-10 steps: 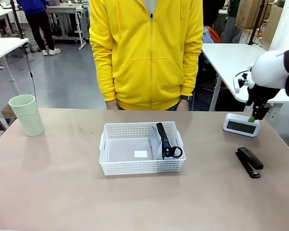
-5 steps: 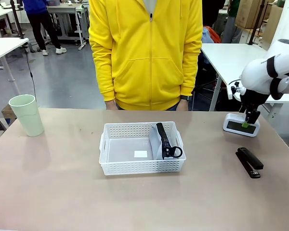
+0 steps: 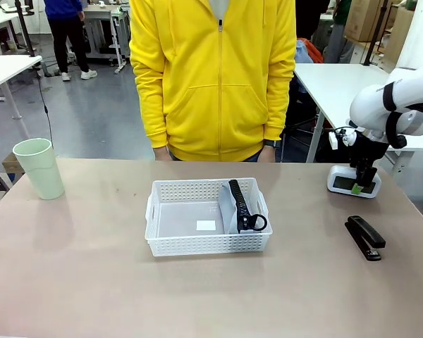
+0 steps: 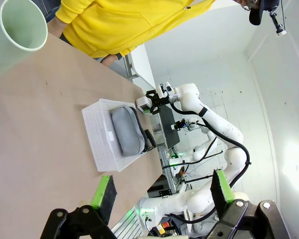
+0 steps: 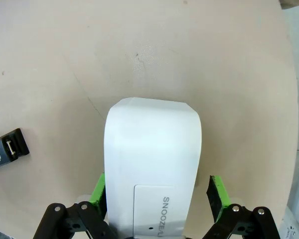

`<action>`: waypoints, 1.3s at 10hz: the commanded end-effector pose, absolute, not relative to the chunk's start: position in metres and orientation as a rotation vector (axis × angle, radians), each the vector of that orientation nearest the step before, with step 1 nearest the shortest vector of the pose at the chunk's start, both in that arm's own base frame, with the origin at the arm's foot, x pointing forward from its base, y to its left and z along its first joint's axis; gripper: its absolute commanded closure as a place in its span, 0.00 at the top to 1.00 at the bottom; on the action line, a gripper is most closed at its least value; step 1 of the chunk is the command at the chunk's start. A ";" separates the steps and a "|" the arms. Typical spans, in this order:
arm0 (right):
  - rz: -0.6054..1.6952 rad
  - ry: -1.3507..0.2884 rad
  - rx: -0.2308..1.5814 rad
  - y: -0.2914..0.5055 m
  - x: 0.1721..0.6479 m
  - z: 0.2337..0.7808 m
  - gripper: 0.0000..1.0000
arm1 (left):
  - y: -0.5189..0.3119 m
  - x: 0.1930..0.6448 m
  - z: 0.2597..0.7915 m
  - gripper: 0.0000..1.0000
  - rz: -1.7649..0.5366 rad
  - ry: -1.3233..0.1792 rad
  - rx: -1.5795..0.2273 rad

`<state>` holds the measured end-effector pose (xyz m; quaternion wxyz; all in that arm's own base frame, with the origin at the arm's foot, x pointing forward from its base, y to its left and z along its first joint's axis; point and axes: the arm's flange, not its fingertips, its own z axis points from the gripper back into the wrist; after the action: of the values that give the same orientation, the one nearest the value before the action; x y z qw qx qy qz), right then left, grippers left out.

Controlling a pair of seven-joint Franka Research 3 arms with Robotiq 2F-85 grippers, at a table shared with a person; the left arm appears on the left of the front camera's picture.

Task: Efficiently arrange items inside the basket to fit them all.
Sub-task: Pick up the Digital clock and place it inside the Organizing basket.

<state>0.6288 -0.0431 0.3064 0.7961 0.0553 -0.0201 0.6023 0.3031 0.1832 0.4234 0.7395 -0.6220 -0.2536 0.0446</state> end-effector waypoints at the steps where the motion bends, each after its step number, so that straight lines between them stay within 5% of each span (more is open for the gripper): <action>1: 1.259 -0.040 0.147 -0.040 0.640 0.310 1.00 | 0.182 0.304 0.425 1.00 0.081 -0.587 -1.382; 4: 1.272 -0.025 0.147 -0.036 0.641 0.308 1.00 | 0.182 0.304 0.425 1.00 0.081 -0.587 -1.382; 5: 1.269 0.007 0.147 -0.035 0.642 0.308 0.42 | 0.182 0.304 0.425 1.00 0.081 -0.587 -1.382; 6: 1.267 0.016 0.154 -0.034 0.642 0.308 0.42 | 0.182 0.304 0.425 1.00 0.081 -0.587 -1.382; 7: 1.273 0.011 0.152 -0.034 0.641 0.309 0.00 | 0.182 0.304 0.425 1.00 0.081 -0.587 -1.382; 8: 1.269 0.015 0.153 -0.034 0.641 0.309 0.38 | 0.182 0.304 0.425 1.00 0.081 -0.587 -1.382; 9: 1.268 0.013 0.154 -0.035 0.640 0.310 0.00 | 0.182 0.304 0.425 1.00 0.081 -0.587 -1.382; 13: 1.296 0.017 0.154 -0.037 0.628 0.329 0.00 | 0.182 0.304 0.425 1.00 0.081 -0.587 -1.382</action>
<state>0.6342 -0.0364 0.3153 0.7986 0.0752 0.0004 0.5972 0.3030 0.1832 0.4234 0.7395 -0.6220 -0.2537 0.0446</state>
